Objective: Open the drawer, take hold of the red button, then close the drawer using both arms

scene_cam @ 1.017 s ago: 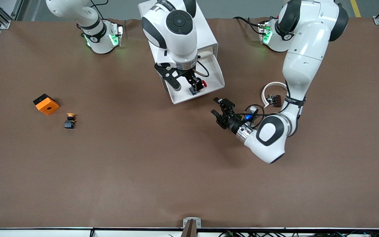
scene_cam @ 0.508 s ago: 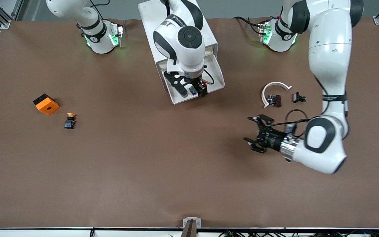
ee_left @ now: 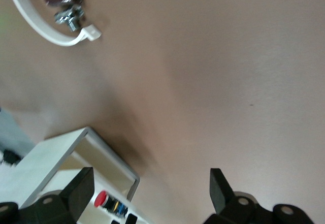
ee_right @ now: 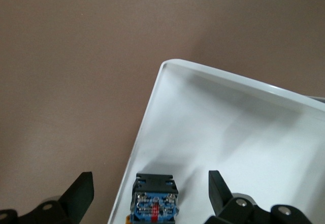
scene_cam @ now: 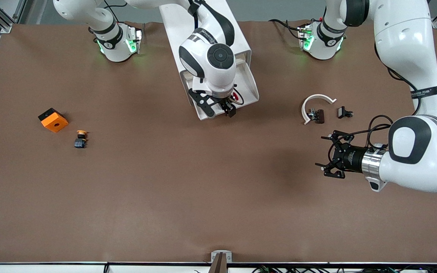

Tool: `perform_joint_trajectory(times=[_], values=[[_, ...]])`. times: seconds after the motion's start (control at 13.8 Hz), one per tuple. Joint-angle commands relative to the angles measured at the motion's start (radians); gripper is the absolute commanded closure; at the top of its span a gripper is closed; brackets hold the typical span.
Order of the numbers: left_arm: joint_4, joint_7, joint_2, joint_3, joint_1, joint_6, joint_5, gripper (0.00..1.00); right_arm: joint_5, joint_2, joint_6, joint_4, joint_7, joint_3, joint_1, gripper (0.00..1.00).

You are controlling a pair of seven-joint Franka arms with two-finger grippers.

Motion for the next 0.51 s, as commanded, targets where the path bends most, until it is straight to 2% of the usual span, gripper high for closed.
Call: perform_joint_trajectory(times=[0.0,0.29,0.36,0.44], values=[[-0.018,0.151,-0.006,0.028,-0.008,0.063,0.054,0.0,0.018,0.017,0.003,0.009,0.005,0.001,0.005,0.0],[-0.018,0.36,0.0,0.061,0.004,0.138,0.06,0.0,0.021,0.024,0.015,0.012,-0.003,0.003,0.01,0.01],[-0.018,0.376,0.005,0.065,0.004,0.177,0.06,0.0,0.022,0.024,0.015,0.012,-0.004,0.003,0.01,0.13],[-0.021,0.405,0.006,0.067,0.008,0.198,0.063,0.0,0.022,0.026,0.015,0.015,-0.004,0.003,0.01,0.18]])
